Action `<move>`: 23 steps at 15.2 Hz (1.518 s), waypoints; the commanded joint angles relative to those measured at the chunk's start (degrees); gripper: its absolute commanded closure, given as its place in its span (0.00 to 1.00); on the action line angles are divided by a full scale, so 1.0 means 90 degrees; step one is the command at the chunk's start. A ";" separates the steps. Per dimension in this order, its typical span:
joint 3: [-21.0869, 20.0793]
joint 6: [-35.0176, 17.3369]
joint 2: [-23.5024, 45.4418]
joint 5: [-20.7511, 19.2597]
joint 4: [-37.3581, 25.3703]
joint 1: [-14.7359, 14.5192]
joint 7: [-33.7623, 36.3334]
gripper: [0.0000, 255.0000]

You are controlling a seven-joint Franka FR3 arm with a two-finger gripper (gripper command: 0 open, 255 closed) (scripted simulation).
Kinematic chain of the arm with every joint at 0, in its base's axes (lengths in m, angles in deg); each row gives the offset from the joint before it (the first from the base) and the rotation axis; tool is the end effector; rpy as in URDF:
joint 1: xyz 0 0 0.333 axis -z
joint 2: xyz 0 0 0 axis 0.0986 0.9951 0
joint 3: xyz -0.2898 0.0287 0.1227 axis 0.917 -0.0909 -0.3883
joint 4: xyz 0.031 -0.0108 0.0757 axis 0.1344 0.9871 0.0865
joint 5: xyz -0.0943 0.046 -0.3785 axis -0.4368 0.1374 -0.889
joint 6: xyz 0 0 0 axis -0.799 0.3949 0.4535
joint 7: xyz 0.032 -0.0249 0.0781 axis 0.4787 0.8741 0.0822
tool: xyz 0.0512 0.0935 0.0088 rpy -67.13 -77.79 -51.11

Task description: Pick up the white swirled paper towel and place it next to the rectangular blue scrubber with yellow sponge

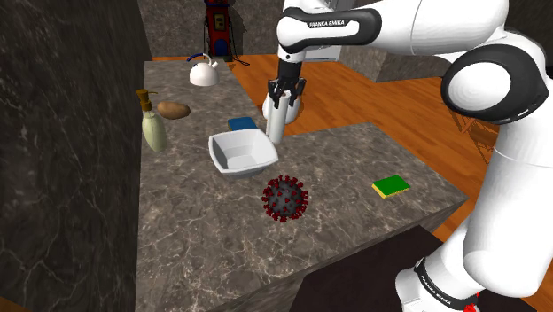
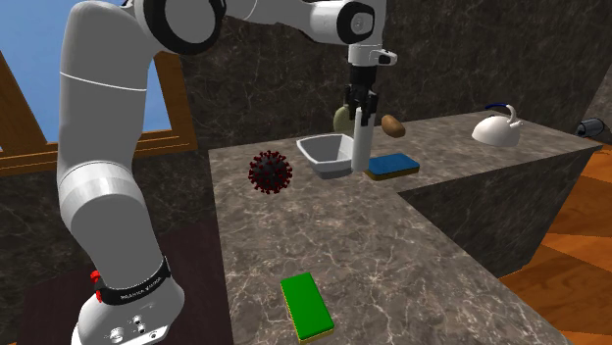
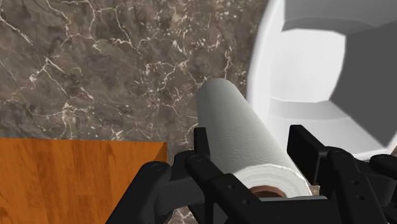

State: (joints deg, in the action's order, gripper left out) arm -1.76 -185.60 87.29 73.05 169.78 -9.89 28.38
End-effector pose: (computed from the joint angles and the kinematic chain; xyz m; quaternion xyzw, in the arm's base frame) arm 0.6687 0.0156 0.4850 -0.9943 0.1063 -0.0095 0.0056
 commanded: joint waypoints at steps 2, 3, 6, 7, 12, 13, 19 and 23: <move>-0.0002 -0.0264 0.0014 0.0002 0.0245 -0.0004 -0.0001 1.00; -0.0002 -0.0345 0.0023 0.0003 0.0317 -0.0005 -0.0002 1.00; -0.0004 -0.0586 0.0059 0.0007 0.0522 -0.0006 -0.0007 1.00; -0.0005 -0.0665 0.0074 0.0009 0.0587 -0.0006 -0.0009 1.00; -0.0009 -0.1028 0.0158 0.0018 0.0865 -0.0007 -0.0017 1.00; -0.0009 -0.1028 0.0159 0.0018 0.0864 -0.0007 -0.0017 1.00; -0.0009 -0.1027 0.0160 0.0018 0.0863 -0.0007 -0.0017 1.00; -0.0009 -0.1027 0.0160 0.0018 0.0863 -0.0007 -0.0017 0.00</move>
State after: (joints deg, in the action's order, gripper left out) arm -1.84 -194.85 88.73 73.21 177.55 -9.96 28.22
